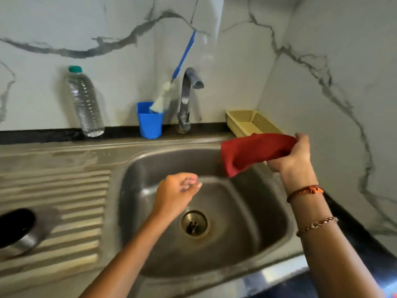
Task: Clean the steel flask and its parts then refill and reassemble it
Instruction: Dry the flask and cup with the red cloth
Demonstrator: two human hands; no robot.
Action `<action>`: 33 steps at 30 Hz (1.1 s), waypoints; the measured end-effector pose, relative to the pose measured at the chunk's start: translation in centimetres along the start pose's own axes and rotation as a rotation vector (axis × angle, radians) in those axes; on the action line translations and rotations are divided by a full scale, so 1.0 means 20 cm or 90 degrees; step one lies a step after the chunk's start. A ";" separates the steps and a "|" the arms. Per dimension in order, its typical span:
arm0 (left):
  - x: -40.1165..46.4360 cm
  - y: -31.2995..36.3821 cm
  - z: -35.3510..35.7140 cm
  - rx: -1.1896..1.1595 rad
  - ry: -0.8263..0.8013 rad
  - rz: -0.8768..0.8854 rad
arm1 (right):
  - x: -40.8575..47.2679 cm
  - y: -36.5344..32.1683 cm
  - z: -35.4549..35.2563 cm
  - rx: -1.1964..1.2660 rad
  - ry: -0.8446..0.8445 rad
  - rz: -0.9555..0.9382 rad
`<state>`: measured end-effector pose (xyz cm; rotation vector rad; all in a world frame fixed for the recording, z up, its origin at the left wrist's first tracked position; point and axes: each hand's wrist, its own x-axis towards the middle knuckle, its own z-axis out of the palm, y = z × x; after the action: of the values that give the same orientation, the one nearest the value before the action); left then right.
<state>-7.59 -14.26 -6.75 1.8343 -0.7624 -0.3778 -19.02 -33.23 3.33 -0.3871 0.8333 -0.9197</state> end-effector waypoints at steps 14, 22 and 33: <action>0.71 0.42 0.60 -0.045 0.108 0.041 | 0.94 -0.57 0.43 -0.504 -0.061 -0.897; 0.96 0.38 0.76 -0.050 0.097 0.004 | 1.44 -0.30 0.41 -1.230 -0.127 -0.518; 0.95 0.23 0.78 0.005 0.109 -0.038 | 1.62 -0.33 0.28 -1.129 -0.126 -0.440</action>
<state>-4.06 -39.01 -6.69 1.8735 -0.5934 -0.2524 -7.53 -63.84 -4.15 -2.3615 1.1756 -0.4754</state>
